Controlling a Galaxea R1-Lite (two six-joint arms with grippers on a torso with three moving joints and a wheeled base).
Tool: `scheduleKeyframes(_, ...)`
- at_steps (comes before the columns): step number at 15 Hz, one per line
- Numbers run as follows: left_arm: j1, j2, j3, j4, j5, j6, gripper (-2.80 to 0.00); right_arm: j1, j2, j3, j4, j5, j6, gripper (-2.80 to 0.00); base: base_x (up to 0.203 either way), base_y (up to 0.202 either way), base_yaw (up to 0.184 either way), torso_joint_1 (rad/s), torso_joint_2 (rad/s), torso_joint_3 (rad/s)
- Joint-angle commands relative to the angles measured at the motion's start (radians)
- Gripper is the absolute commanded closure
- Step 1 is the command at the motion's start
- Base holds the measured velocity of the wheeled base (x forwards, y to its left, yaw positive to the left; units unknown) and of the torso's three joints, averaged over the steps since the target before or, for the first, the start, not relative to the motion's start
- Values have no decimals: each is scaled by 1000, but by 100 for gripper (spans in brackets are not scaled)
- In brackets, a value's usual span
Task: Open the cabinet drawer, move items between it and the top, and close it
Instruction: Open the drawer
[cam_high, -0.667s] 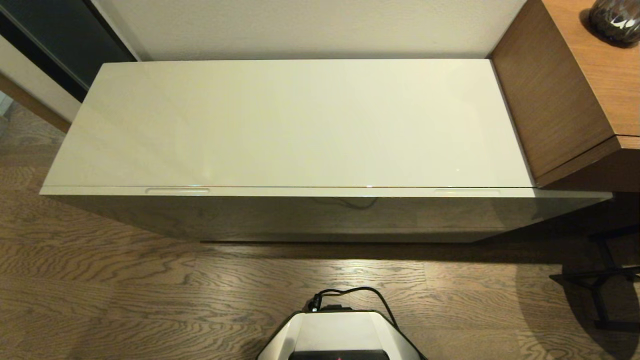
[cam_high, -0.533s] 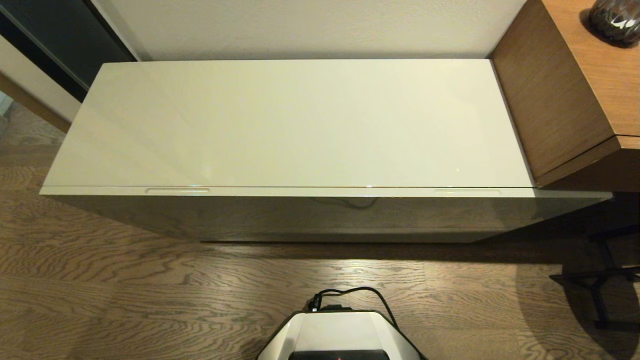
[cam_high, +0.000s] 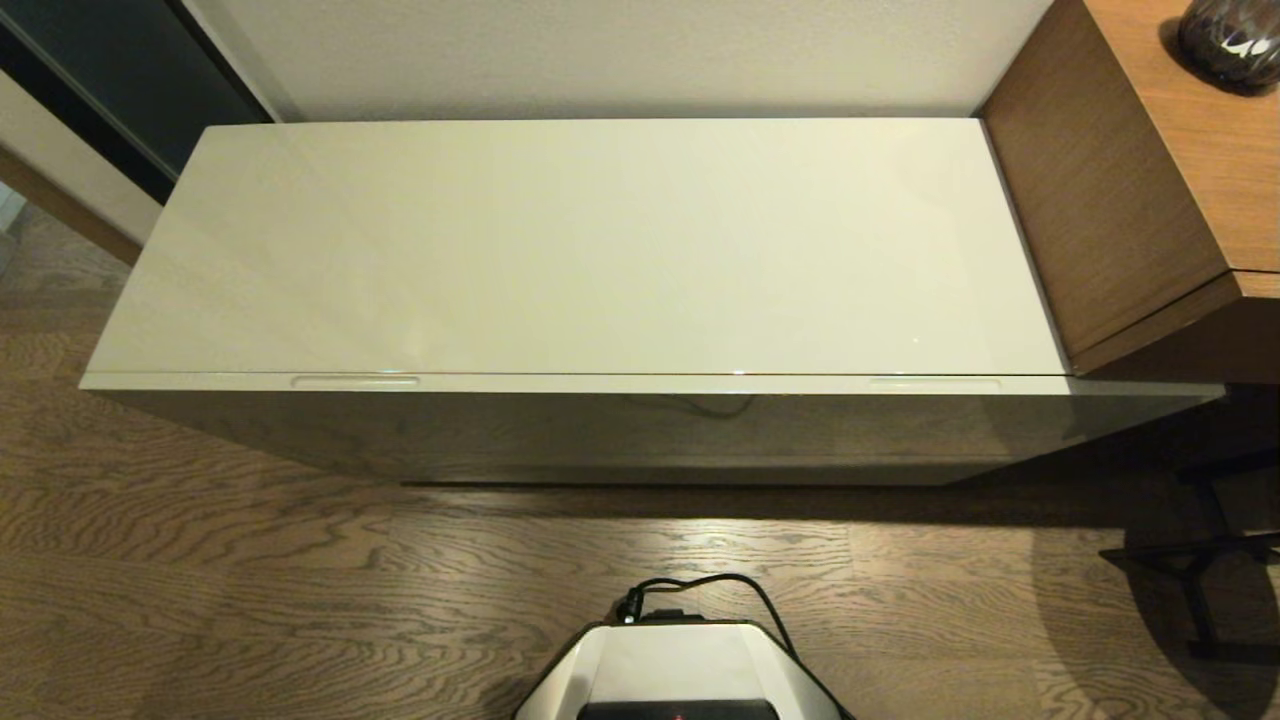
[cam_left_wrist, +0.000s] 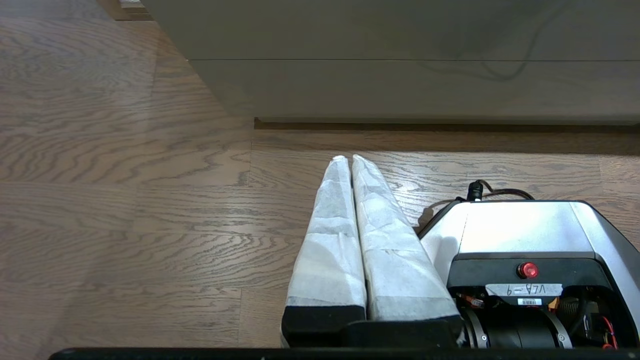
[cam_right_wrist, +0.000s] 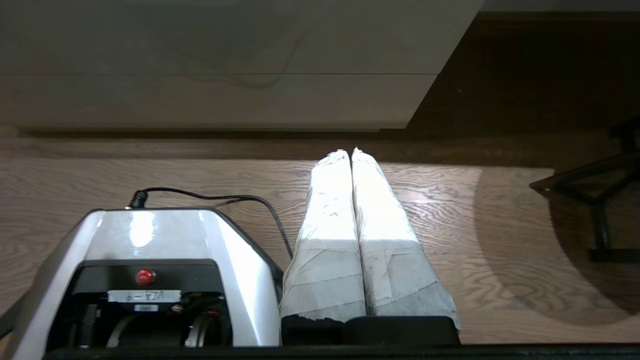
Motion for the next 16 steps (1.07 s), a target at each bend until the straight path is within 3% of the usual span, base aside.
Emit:
scheduleKeyframes(1,0,2,0,0,1,0,0,-1,1,1,-3,-2,-1,0,0,0,0,0,0,0)
scheduleKeyframes(16,0,2,0,0,1,0,0,-1,-12,3,-26,-5,16,0,0,0,0,0,0,0)
